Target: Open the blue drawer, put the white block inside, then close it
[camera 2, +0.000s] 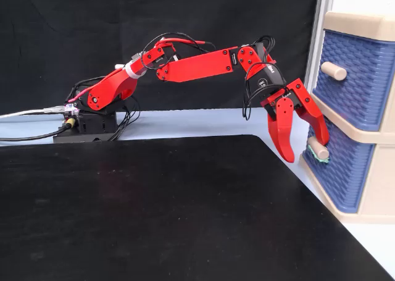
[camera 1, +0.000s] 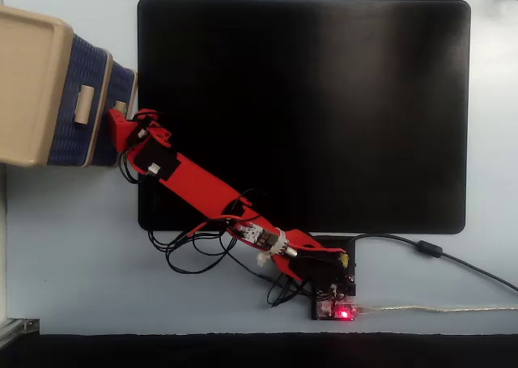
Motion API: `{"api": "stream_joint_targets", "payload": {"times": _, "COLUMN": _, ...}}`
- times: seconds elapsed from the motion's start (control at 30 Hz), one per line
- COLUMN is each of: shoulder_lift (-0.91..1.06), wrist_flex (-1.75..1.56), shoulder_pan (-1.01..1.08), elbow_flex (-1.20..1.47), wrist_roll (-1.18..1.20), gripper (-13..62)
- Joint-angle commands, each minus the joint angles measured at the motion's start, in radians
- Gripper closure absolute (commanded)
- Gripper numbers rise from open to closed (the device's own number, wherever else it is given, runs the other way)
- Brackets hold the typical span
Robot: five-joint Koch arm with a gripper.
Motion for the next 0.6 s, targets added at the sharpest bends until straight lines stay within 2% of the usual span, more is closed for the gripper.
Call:
{"api": "stream_joint_targets", "payload": {"times": 0.0, "shoulder_lift": 0.236, "wrist_flex": 0.252, "shoulder_pan": 0.101, "elbow_flex": -0.021, "wrist_roll": 0.02, "gripper": 15.3}}
{"api": "stream_joint_targets", "payload": {"times": 0.1, "shoulder_lift": 0.442, "wrist_flex": 0.571, "shoulder_pan": 0.256, "elbow_flex": -0.017, "wrist_roll": -0.061, "gripper": 15.4}}
{"api": "stream_joint_targets", "payload": {"times": 0.2, "shoulder_lift": 0.594, "wrist_flex": 0.709, "shoulder_pan": 0.423, "elbow_flex": 0.011, "wrist_roll": -0.348, "gripper": 15.6}}
{"api": "stream_joint_targets", "payload": {"times": 0.27, "shoulder_lift": 0.672, "wrist_flex": 0.733, "shoulder_pan": 0.606, "elbow_flex": 0.114, "wrist_roll": -0.548, "gripper": 15.7}}
{"api": "stream_joint_targets", "payload": {"times": 0.37, "shoulder_lift": 0.762, "wrist_flex": 0.713, "shoulder_pan": 0.85, "elbow_flex": 0.419, "wrist_roll": -0.739, "gripper": 15.7}}
{"api": "stream_joint_targets", "payload": {"times": 0.57, "shoulder_lift": 0.934, "wrist_flex": 0.58, "shoulder_pan": 1.109, "elbow_flex": 1.039, "wrist_roll": -1.091, "gripper": 15.6}}
